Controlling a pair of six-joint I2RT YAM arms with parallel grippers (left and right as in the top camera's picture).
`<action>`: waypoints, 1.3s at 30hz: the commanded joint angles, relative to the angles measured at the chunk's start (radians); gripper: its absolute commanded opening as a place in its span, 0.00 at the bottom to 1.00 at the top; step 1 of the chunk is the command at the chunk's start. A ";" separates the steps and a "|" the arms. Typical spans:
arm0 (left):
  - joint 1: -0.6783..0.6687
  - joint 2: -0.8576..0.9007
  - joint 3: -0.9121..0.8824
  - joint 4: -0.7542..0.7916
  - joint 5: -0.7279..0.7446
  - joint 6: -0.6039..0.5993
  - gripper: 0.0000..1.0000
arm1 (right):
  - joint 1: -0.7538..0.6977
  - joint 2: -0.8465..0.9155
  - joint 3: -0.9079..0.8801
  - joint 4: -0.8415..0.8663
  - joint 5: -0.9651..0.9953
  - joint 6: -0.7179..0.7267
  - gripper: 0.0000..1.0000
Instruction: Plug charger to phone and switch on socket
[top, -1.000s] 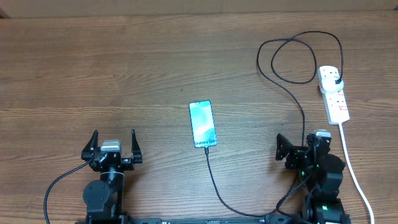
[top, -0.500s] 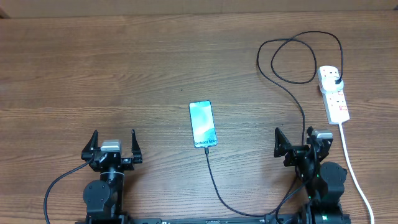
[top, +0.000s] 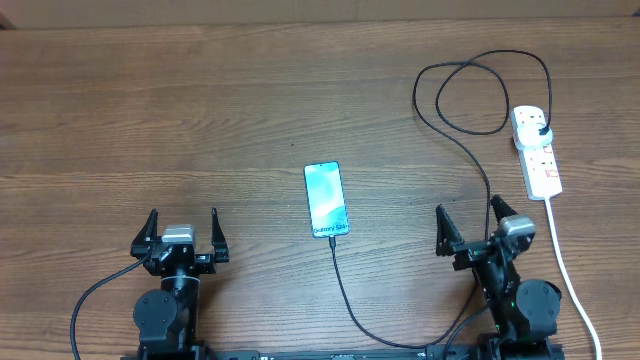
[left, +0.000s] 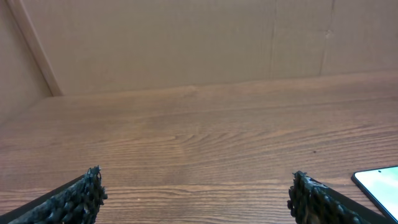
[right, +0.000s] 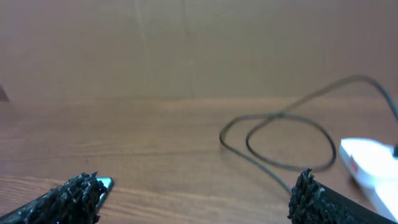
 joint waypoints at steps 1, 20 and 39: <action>0.010 -0.011 -0.004 0.002 0.005 0.016 1.00 | 0.017 -0.029 -0.010 0.002 0.006 -0.035 1.00; 0.010 -0.011 -0.004 0.002 0.005 0.016 0.99 | 0.031 -0.029 -0.010 0.006 0.003 0.003 1.00; 0.010 -0.011 -0.004 0.002 0.005 0.016 1.00 | 0.031 -0.029 -0.010 0.006 0.003 0.003 1.00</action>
